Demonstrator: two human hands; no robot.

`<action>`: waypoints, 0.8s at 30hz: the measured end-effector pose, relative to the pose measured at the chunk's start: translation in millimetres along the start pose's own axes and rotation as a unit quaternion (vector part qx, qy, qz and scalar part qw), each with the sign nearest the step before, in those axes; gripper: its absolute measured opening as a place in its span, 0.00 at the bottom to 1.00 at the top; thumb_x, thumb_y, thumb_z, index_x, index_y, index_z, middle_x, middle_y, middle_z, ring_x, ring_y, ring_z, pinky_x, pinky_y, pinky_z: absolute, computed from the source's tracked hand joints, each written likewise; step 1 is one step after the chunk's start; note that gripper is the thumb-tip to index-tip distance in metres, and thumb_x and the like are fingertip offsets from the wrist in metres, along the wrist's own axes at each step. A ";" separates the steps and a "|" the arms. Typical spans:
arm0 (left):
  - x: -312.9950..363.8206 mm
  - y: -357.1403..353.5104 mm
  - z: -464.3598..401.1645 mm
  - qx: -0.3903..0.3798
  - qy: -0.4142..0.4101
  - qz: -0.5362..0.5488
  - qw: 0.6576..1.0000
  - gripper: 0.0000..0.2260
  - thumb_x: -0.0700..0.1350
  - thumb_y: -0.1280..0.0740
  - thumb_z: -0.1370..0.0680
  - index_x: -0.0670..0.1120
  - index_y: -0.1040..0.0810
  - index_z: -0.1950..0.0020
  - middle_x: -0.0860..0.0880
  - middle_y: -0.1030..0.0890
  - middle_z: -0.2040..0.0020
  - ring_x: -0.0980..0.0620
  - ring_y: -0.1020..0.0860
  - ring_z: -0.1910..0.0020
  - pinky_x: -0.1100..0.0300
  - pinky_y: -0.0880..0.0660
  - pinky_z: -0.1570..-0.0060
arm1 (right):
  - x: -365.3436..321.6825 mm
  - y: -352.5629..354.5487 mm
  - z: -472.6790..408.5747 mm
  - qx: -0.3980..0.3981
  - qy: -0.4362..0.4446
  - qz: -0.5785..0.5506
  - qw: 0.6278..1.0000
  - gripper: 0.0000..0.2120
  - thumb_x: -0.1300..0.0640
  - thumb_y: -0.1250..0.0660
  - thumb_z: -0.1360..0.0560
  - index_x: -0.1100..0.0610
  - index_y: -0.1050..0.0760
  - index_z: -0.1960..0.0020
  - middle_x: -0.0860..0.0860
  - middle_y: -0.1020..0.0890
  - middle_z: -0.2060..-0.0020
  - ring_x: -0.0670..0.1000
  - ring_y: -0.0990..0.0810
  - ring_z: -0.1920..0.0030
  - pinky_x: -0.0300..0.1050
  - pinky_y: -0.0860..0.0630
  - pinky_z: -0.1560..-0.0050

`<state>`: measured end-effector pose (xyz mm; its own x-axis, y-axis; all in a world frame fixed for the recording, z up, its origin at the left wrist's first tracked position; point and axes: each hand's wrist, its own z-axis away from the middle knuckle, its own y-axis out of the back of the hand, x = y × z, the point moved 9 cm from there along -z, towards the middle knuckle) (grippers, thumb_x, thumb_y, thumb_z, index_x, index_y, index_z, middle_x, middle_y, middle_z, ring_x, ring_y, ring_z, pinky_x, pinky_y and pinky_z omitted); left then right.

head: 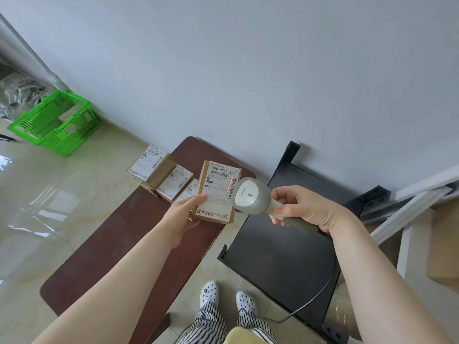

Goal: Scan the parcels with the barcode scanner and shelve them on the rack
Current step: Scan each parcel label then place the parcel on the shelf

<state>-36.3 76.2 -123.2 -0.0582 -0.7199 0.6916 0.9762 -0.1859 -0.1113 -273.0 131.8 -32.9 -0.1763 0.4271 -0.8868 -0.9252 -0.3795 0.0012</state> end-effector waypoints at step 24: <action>-4.5 -25.5 -3.3 0.002 -0.005 0.047 0.999 0.10 0.48 0.30 0.20 0.47 0.18 0.41 0.49 0.13 0.52 0.50 0.17 0.47 0.52 0.23 0.39 | -2.1 -51.9 -20.8 0.148 -0.053 -0.375 0.914 0.16 0.49 0.33 0.23 0.62 0.22 0.44 0.53 0.19 0.61 0.48 0.23 0.66 0.39 0.24 0.63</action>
<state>-61.6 82.0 -125.8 0.0355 -0.7276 0.6851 0.9782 -0.1151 -0.1729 -217.6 133.5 -40.7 0.5267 0.5593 -0.6401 -0.8472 0.2842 -0.4488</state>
